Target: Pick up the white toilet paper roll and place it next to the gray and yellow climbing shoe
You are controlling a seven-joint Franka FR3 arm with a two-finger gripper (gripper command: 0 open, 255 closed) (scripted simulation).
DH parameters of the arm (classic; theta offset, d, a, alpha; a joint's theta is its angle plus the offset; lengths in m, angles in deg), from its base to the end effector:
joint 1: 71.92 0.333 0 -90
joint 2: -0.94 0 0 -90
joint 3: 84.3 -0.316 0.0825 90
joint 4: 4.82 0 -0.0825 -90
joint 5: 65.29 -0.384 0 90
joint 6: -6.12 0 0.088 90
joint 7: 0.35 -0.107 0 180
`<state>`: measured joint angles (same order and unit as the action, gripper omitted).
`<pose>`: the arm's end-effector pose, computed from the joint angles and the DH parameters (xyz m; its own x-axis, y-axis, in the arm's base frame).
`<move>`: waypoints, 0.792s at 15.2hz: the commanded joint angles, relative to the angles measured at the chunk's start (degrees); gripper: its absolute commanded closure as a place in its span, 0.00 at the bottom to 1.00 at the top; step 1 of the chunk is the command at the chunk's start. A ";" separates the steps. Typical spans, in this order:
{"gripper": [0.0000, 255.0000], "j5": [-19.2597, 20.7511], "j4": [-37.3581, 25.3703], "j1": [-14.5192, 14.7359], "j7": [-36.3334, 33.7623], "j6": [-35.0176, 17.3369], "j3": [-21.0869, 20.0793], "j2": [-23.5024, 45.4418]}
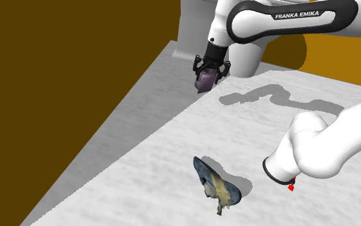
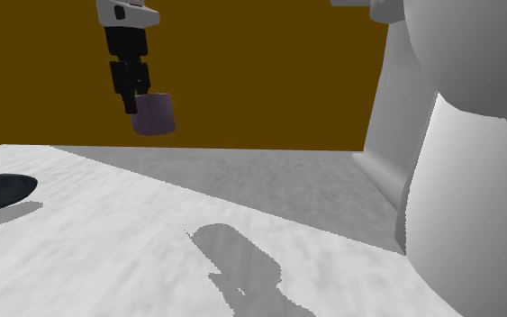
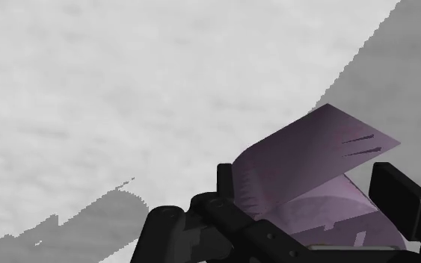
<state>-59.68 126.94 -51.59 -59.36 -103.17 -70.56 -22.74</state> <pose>0.4307 0.0346 0.5040 0.6493 -0.7605 0.0039 -0.7604 -0.6493 -0.0118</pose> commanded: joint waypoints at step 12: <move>1.00 -5.46 15.17 5.35 -16.24 4.94 -13.69 -19.61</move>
<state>-64.38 141.27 -46.83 -74.24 -98.96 -83.07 -40.79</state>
